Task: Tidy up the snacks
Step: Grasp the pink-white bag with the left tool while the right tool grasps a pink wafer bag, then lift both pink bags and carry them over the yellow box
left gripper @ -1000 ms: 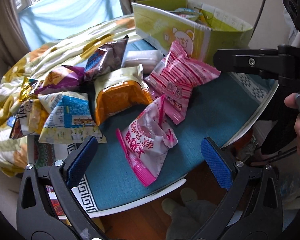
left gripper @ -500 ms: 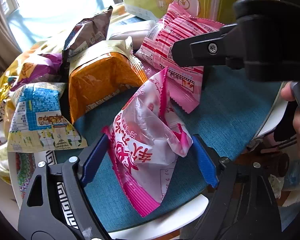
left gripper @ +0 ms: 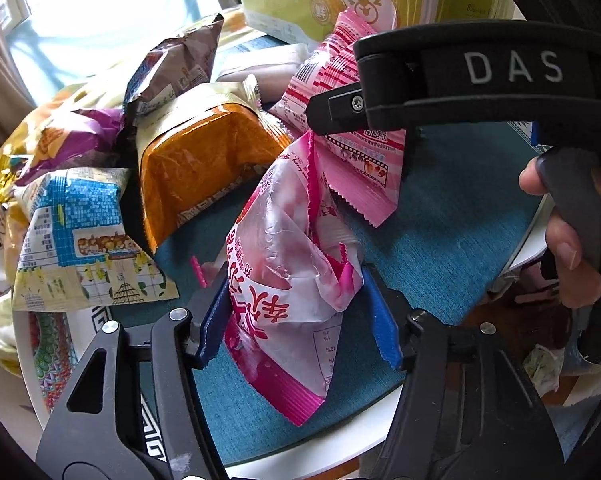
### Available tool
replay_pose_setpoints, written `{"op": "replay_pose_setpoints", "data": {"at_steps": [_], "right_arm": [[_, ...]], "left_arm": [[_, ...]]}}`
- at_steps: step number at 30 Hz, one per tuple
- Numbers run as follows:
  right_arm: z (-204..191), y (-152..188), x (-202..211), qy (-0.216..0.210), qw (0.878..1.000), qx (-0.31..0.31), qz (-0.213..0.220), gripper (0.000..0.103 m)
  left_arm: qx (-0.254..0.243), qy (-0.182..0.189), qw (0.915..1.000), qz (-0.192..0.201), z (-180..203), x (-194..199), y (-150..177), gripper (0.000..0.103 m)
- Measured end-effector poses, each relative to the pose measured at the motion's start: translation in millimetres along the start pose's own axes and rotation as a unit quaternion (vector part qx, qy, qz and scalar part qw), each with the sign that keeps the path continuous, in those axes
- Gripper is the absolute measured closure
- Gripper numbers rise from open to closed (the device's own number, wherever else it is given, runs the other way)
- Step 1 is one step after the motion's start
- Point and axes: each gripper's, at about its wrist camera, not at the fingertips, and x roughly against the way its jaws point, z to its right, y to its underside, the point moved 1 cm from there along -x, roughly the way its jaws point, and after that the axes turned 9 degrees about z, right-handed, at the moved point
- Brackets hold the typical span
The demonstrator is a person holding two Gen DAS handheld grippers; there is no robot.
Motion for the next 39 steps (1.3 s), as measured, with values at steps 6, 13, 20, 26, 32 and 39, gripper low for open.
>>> {"op": "replay_pose_setpoints", "data": {"at_steps": [6,13,20,26,32,39], "right_arm": [[6.2,-2.6,-7.0,-0.002,1.000,-0.024,0.000,0.028],[4.6,-2.6,-5.2,0.011,1.000,-0.027,0.004,0.045],[0.2,1.2,12.6,0.026,0.999,-0.023,0.009,0.053],[-9.2,3.7,32.7,0.031,0.999,-0.014,0.014,0.054],[-32.1,1.8,55.9,0.028,0.999,0.006,0.025,0.054],[-49.8,-10.3,93.8,0.032,0.997,0.033,0.055,0.054]], "left_arm": [[0.010,0.002,0.9999,-0.002,-7.6,0.6,-1.1,0.046],[0.015,0.002,0.9999,0.008,-17.0,25.8,2.2,0.047],[0.019,-0.002,0.9997,0.016,-18.0,54.1,2.1,0.047],[0.034,-0.012,0.9990,0.027,-19.2,86.8,-2.1,0.047],[0.075,-0.025,0.9962,0.038,-30.1,116.8,-2.7,0.047],[0.080,-0.043,0.9935,0.068,-33.3,141.4,-23.4,0.047]]}}
